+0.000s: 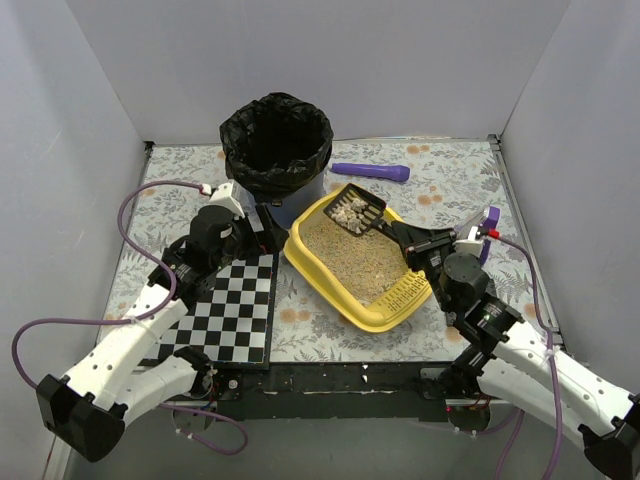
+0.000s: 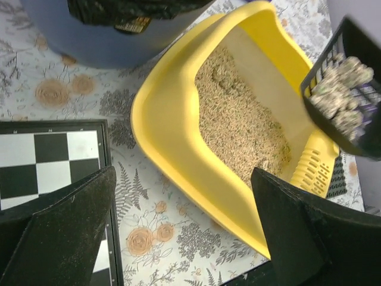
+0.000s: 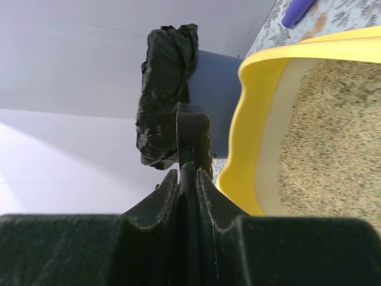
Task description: Clean the litter box
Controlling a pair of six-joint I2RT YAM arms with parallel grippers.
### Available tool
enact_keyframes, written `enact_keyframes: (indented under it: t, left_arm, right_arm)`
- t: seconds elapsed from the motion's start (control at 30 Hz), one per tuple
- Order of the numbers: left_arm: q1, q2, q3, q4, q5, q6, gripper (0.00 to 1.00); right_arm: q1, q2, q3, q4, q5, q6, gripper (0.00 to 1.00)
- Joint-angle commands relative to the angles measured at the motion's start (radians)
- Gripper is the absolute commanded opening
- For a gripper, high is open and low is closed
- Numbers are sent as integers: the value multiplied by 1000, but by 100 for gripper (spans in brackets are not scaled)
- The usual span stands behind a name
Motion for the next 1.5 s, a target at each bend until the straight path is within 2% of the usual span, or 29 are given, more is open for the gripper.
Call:
enact_keyframes:
  t: [0.0,0.27,0.4,0.53,0.73,0.8,0.87,0.93,1.07,1.17,1.27,1.33,1.43,1.47]
  left_arm:
    - [-2,-36,-13,4,-48,-11,98]
    - [-2,-45,-59,7,-89,-3,98]
    - [-2,-33,-56,-3,-83,-1,98]
    - [-2,-53,-64,-5,-101,-3,98]
    - [-2,-59,-73,-5,-109,-4,98]
    - [-2,-59,-73,-6,-116,-6,98]
    - [-2,-60,-74,-8,-125,-8,98]
    - [-2,-63,-76,-6,-126,-8,98]
    - [-2,-57,-73,-3,-127,-6,98]
    - [-2,-48,-73,-6,-129,-4,98]
    - [-2,-39,-73,-9,-138,-4,98]
    - [-2,-33,-73,-8,-135,-4,98]
    - [-2,-24,-70,-14,-136,-3,98]
    - [-2,-22,-70,-14,-139,-4,98]
  right_arm:
    - [2,96,194,1,-8,29,1]
    - [2,367,553,4,23,13,1]
    - [2,549,728,47,64,-65,1]
    - [2,711,887,68,96,-235,1]
    - [2,916,952,401,0,-816,1]
    - [2,964,961,504,-97,-1119,1]
    - [5,986,942,579,-167,-1296,1]
    - [5,996,929,622,-328,-1516,1]
    - [6,1006,918,578,-626,-1836,1]
    - [6,996,891,552,-723,-1977,1]
    - [14,992,923,375,-839,-2207,1]
    - [17,1001,928,380,-832,-2232,1]
    - [17,1006,963,270,-881,-2307,1]
    - [20,1006,961,278,-869,-2291,1]
